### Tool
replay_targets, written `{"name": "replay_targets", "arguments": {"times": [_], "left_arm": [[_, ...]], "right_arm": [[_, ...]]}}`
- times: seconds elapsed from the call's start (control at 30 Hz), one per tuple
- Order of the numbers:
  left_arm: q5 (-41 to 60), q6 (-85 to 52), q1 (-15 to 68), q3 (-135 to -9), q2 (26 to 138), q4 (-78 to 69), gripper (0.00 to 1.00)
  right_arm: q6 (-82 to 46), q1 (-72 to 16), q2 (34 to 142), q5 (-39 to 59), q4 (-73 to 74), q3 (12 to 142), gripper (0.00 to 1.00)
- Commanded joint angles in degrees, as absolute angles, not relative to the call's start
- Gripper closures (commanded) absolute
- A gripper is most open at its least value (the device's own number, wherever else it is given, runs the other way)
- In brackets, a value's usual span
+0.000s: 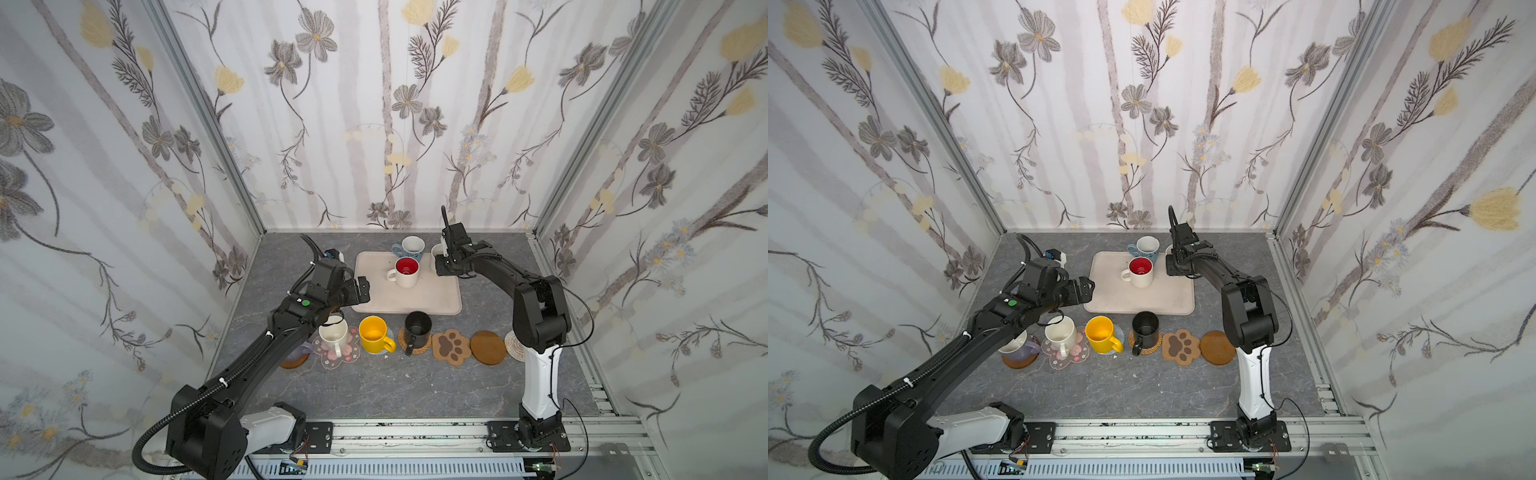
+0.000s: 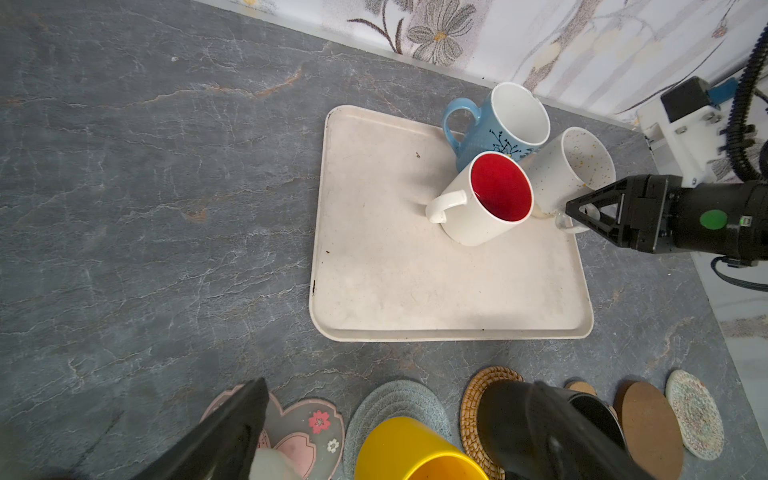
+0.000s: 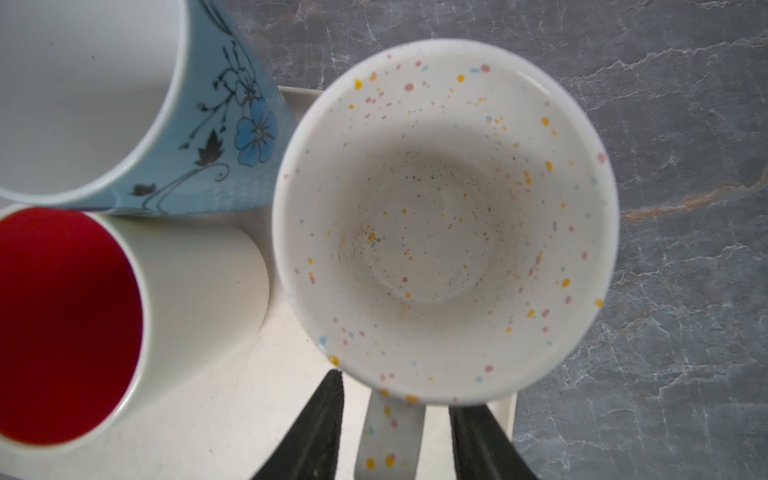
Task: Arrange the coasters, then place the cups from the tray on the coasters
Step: 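Close the right gripper on the speckled white mug's handle and lift, then carry the speckled white mug toward the brown cork coaster with the right gripper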
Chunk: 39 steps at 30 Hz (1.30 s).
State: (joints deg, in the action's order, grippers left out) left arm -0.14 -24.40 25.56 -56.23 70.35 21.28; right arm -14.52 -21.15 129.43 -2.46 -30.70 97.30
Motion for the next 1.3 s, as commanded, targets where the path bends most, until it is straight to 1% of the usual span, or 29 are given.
{"name": "replay_targets", "arguments": {"times": [0.0, 0.27, 0.37, 0.5, 0.57, 0.83, 0.97, 1.27], "left_arm": [[-0.2, -24.41, 25.46, -56.14, 70.49, 19.86, 0.0], [-0.02, -24.36, 25.48, -56.16, 70.84, 19.84, 0.0], [-0.1, -24.4, 25.49, -56.16, 70.92, 19.78, 0.0], [-0.1, -24.23, 25.43, -56.16, 71.02, 19.85, 0.0], [-0.15, -24.17, 25.4, -56.16, 70.88, 19.78, 0.0], [0.05, -24.01, 25.48, -56.07, 70.8, 19.73, 0.0], [-0.62, -23.95, 25.49, -55.65, 69.79, 19.01, 0.0], [1.01, -24.39, 26.87, -56.84, 71.34, 18.8, 0.0]], "right_arm": [[-15.07, -21.15, 130.46, -3.79, -29.2, 98.2, 0.6], [-15.0, -21.14, 131.66, -4.74, -29.18, 98.57, 0.75], [-15.01, -21.16, 131.75, -4.82, -29.18, 98.7, 0.86], [-15.02, -21.11, 131.41, -4.66, -29.31, 98.7, 0.97], [-14.96, -21.1, 131.05, -4.66, -29.53, 98.65, 1.0], [-14.85, -21.62, 126.31, -4.46, -28.68, 95.59, 1.0], [-15.22, -22.11, 121.6, -4.46, -27.1, 91.52, 1.0], [-15.56, -22.95, 108.9, -4.9, -25.51, 80.69, 1.0]]}}
